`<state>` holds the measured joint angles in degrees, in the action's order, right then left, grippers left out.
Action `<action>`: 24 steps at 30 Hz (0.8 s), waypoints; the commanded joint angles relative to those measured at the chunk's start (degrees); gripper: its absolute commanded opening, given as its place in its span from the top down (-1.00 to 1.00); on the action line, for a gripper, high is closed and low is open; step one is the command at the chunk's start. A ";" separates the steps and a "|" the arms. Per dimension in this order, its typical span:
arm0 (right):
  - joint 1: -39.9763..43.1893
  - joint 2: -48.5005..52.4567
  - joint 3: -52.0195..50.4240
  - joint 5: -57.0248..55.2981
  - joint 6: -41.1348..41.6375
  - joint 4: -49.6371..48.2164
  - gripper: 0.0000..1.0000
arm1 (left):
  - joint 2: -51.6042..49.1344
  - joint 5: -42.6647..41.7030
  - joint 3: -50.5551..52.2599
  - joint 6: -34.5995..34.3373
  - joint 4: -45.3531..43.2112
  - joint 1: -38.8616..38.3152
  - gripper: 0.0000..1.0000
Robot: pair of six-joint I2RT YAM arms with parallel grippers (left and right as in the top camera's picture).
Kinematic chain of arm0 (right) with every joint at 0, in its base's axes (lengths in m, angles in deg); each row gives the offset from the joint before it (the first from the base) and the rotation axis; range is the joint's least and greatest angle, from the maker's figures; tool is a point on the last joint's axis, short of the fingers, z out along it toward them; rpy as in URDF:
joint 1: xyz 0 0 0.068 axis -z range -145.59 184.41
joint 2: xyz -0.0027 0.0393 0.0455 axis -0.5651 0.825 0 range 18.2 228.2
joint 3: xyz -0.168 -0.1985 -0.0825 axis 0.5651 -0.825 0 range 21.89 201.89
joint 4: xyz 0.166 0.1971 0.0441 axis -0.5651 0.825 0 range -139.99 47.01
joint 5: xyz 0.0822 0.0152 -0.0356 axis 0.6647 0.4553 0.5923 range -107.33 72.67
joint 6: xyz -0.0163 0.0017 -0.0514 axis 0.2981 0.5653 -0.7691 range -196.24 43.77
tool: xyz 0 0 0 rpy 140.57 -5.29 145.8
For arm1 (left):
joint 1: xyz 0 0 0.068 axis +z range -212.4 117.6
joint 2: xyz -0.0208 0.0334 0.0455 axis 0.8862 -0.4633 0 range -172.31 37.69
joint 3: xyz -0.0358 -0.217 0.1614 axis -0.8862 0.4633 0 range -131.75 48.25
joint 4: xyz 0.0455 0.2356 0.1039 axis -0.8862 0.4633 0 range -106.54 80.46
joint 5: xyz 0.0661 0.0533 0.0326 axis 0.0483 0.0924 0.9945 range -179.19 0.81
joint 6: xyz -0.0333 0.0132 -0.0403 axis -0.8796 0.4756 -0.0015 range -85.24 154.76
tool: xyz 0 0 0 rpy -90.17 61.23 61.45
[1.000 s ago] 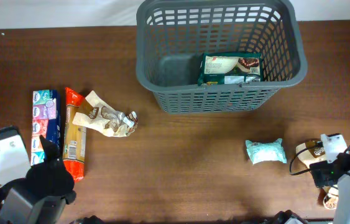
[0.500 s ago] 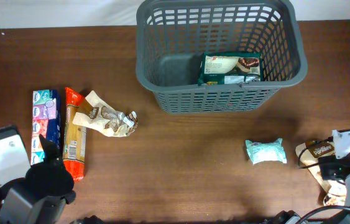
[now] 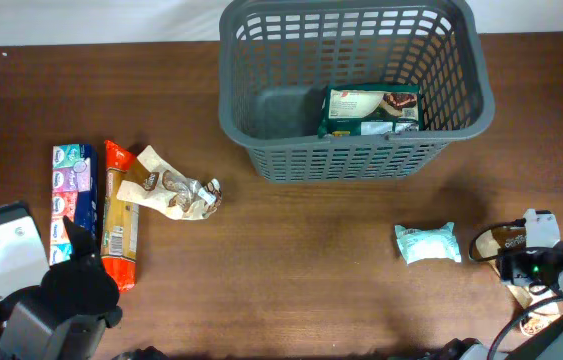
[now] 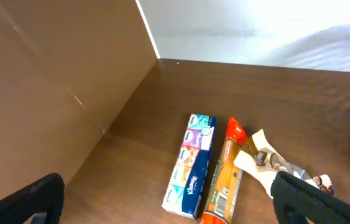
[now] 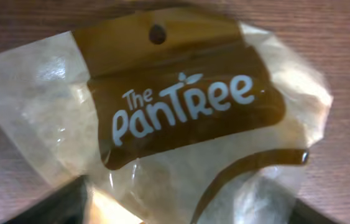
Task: Pack container
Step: 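Lift the Pantree bag into the basket and release it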
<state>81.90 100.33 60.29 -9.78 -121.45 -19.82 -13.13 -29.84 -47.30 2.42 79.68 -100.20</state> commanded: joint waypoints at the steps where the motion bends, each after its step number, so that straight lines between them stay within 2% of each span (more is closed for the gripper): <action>1: 0.13 1.60 0.13 0.92 1.22 0.07 -0.23 | -0.09 -0.13 -0.04 0.72 -0.13 0.22 -0.98; 2: 0.13 1.68 0.13 0.92 1.20 0.11 -0.12 | -0.09 -0.13 -0.04 0.72 -0.13 0.22 -0.99; 3: 0.13 1.68 0.13 0.92 1.20 0.09 0.21 | -0.09 -0.15 -0.04 0.72 -0.13 0.22 -0.98; 4: 0.13 1.68 0.13 0.92 1.20 0.11 0.93 | -0.09 -0.15 -0.04 0.74 -0.11 0.22 -0.99; 7: 0.13 1.66 0.13 1.66 1.18 0.00 0.93 | -0.09 -0.11 -0.04 0.72 -0.11 0.22 -0.98; 11: 0.11 1.40 1.81 13.46 1.53 -1.18 0.94 | -0.09 0.48 -0.04 0.74 -0.13 0.22 -0.99; 13: 0.11 0.66 7.23 21.49 9.20 -1.31 0.94 | -0.09 0.50 -0.04 0.74 -0.15 0.22 -0.99; 15: 0.11 0.50 12.87 24.94 16.81 -2.21 0.94 | -0.09 0.70 -0.04 0.74 -0.17 0.22 -0.99; 16: 0.11 0.52 19.04 27.19 25.92 -3.41 0.93 | -0.09 0.94 -0.04 0.74 -0.15 0.22 -0.99; 17: 0.11 0.52 22.86 28.68 31.06 -4.26 0.93 | -0.09 1.11 -0.04 0.74 -0.17 0.22 -0.99; 18: 0.11 0.52 28.79 31.56 35.93 -6.73 0.94 | -0.09 1.11 -0.04 0.74 -0.15 0.22 -0.98; 20: -0.22 0.52 34.29 34.32 42.27 -12.13 0.93 | -0.09 1.11 -0.04 0.72 -0.17 0.22 -0.99; 24: -5.60 0.59 41.77 37.11 54.34 -28.22 0.93 | -0.09 1.11 -0.04 0.74 -1.25 0.22 -0.99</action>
<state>80.24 101.95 97.38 21.39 -78.15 -43.16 -13.13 -29.78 -47.30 2.42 79.33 -100.20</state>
